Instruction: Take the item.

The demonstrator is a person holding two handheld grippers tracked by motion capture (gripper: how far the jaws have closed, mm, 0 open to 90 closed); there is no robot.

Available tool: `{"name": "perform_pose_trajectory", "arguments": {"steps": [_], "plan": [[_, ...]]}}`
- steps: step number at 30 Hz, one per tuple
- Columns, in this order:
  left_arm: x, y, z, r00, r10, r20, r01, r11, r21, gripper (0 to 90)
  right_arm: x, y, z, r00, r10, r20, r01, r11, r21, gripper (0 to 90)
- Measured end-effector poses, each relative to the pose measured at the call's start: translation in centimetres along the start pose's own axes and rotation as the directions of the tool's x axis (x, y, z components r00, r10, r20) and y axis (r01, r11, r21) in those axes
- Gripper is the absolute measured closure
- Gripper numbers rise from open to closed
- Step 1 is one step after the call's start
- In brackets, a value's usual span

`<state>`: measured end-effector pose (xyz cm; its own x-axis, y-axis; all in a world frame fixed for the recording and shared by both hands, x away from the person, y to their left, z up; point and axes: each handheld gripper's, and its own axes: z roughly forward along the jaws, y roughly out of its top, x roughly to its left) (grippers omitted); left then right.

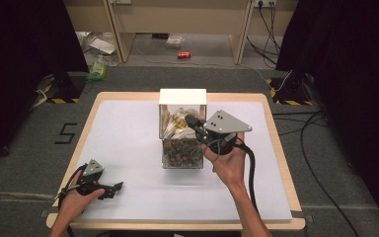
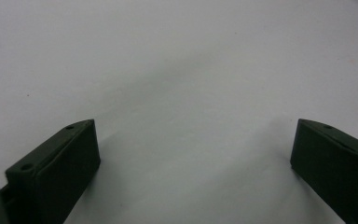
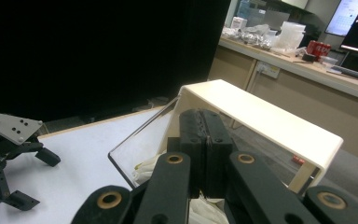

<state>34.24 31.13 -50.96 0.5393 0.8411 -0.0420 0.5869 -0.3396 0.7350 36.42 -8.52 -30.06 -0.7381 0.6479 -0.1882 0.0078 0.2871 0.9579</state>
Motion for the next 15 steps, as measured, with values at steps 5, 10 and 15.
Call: {"name": "perform_pose_trajectory", "arguments": {"steps": [5,10,15], "plan": [[0.0,0.0,0.0,1.0,0.001,-0.001,-0.001,1.0,0.0,0.6,-0.1,0.0,-0.6,0.9999,0.0,0.012,0.0,1.0,-0.005,89.6],[0.0,0.0,0.0,1.0,0.001,0.0,-0.001,1.0,0.001,0.6,-0.5,0.0,-1.6,0.9996,0.017,0.023,-0.017,1.0,-0.012,89.6],[0.0,0.0,0.0,1.0,0.001,0.0,-0.001,1.0,0.001,0.6,-1.0,0.0,-3.0,0.9986,0.021,0.049,-0.02,1.0,-0.024,89.6]]}}
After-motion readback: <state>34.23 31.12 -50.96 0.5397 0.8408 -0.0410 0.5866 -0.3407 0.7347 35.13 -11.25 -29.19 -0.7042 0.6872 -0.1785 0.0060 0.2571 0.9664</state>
